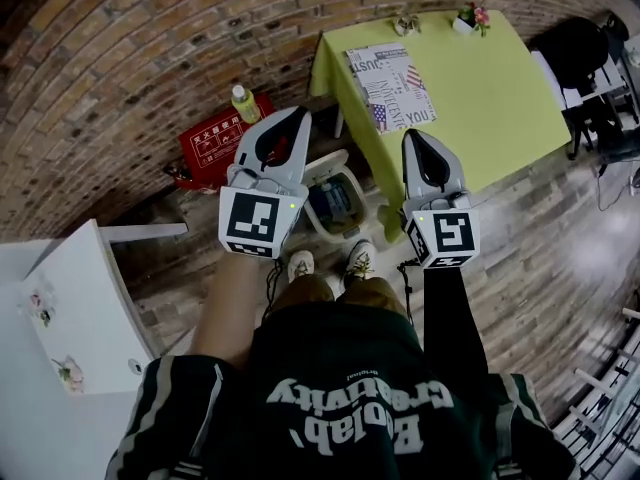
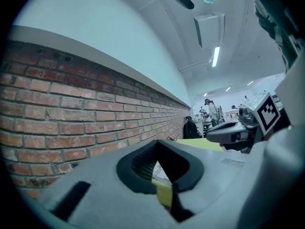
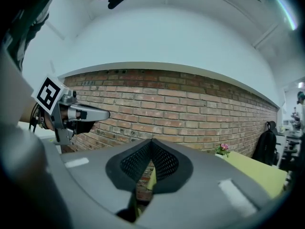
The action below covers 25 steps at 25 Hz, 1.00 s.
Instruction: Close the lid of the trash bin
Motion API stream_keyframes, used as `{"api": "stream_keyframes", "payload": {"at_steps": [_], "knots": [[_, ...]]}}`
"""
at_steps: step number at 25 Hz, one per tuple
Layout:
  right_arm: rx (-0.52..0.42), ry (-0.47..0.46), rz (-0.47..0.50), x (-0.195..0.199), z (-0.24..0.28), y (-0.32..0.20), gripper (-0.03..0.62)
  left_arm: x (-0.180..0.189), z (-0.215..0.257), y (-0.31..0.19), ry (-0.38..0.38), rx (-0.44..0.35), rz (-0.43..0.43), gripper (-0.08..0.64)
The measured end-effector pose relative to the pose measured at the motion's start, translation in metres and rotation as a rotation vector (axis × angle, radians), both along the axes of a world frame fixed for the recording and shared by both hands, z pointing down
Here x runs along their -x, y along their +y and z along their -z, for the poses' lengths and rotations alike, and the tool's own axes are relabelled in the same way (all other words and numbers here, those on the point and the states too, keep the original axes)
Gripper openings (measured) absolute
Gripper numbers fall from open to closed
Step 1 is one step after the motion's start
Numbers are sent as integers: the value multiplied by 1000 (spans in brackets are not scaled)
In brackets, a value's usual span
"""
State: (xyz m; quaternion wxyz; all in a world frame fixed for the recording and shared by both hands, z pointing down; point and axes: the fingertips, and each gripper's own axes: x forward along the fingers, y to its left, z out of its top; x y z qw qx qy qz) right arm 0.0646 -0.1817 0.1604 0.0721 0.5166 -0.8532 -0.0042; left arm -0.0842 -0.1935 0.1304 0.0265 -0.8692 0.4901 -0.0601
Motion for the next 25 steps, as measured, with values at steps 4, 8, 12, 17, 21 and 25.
{"api": "stream_keyframes", "payload": {"at_steps": [4,8,12,17,21,25], "knots": [[-4,-13,50,-15,-1,-15,12,-15,-4,-6,10,14,39,8],[20,-32,106,-27,-11,-27,12,-29,-14,-10,-11,33,83,8],[43,-47,149,-33,-24,-34,12,-39,-28,-16,-46,51,113,8],[90,-78,169,-34,-47,-42,12,-44,-52,-25,-49,85,120,8],[121,-86,173,-29,-68,-47,12,-43,-81,-35,-75,125,112,8],[168,-80,156,-24,-100,-51,13,-40,-120,-42,-89,182,82,8]]}}
